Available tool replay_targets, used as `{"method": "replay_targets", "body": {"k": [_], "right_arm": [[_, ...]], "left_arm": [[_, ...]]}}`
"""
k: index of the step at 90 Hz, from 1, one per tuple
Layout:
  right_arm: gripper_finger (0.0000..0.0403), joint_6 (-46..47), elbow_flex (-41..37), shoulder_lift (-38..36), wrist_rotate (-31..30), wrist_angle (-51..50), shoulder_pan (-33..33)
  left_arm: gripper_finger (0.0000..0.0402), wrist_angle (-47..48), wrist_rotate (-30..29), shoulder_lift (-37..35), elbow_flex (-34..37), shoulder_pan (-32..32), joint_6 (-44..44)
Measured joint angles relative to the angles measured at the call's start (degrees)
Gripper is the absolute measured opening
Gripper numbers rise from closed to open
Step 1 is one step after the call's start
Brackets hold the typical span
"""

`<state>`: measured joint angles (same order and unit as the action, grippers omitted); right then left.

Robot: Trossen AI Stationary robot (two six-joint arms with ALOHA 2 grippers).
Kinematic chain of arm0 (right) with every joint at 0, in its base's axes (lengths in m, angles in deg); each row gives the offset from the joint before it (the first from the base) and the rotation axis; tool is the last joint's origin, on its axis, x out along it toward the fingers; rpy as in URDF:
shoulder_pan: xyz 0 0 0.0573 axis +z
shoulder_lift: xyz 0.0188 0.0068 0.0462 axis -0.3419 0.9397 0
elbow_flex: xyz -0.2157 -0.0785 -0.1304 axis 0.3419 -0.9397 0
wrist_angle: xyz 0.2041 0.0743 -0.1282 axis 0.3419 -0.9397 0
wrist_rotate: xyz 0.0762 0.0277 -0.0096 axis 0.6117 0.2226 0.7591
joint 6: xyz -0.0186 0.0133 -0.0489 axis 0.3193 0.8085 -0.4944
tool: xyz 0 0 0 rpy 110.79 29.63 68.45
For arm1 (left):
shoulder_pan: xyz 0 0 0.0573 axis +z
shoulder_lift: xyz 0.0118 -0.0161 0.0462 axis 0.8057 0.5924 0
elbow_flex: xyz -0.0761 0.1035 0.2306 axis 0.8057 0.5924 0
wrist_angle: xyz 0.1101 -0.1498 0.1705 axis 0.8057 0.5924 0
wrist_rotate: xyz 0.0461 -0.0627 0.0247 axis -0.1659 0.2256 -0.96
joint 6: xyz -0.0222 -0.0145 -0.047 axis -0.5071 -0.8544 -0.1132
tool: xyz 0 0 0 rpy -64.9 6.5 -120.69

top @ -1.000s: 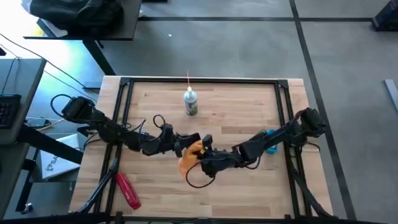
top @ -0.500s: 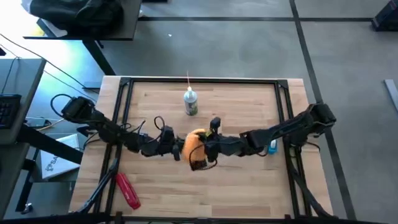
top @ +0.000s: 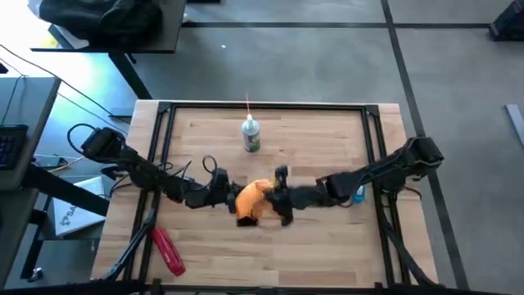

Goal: Apply microfiber cloth
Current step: Wipe the front of the cellphone with a microfiber cloth

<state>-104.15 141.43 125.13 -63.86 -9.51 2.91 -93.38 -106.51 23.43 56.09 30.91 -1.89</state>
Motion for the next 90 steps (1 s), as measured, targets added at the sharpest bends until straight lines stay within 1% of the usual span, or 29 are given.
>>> {"method": "replay_targets", "body": {"k": [5, 11, 16, 30, 48, 62, 76, 90], "right_arm": [[0.0000, -0.6, -0.1, 0.0, -0.2, -0.2, 1.2], [0.0000, -1.8, 0.1, -0.6, -1.9, 0.7, 2.2], [0.0000, -1.9, 0.2, -0.7, -2.8, 0.7, 2.8], [0.0000, -1.5, 0.2, -0.5, -1.0, 1.5, 3.1], [0.0000, -3.3, 0.2, 1.2, 5.1, 6.9, -0.5], [0.0000, -5.5, 0.2, 3.4, 8.2, 11.7, -3.9], [0.0000, -8.4, 0.2, 4.5, 9.0, 17.1, -6.3], [0.0000, -10.3, 0.2, 4.5, 9.1, 17.0, -7.6]], "left_arm": [[0.0017, 0.4, 0.0, 0.1, 0.0, 0.0, 0.0], [0.0017, 1.3, 1.0, 0.3, 0.2, -0.2, 0.1], [0.0017, 0.8, 0.7, 0.2, 0.2, -0.2, 0.1], [0.0017, 1.0, 0.8, 0.2, 0.1, -0.1, 0.1], [0.0017, 0.0, 1.3, 0.2, 0.2, -0.3, 1.5], [0.0017, -1.1, 2.3, 0.2, 0.2, -0.3, 3.3], [0.0017, -0.9, 2.3, 0.2, 0.2, -0.3, 3.7], [0.0017, -0.8, 1.9, 0.2, 0.2, -0.7, 4.2]]}}
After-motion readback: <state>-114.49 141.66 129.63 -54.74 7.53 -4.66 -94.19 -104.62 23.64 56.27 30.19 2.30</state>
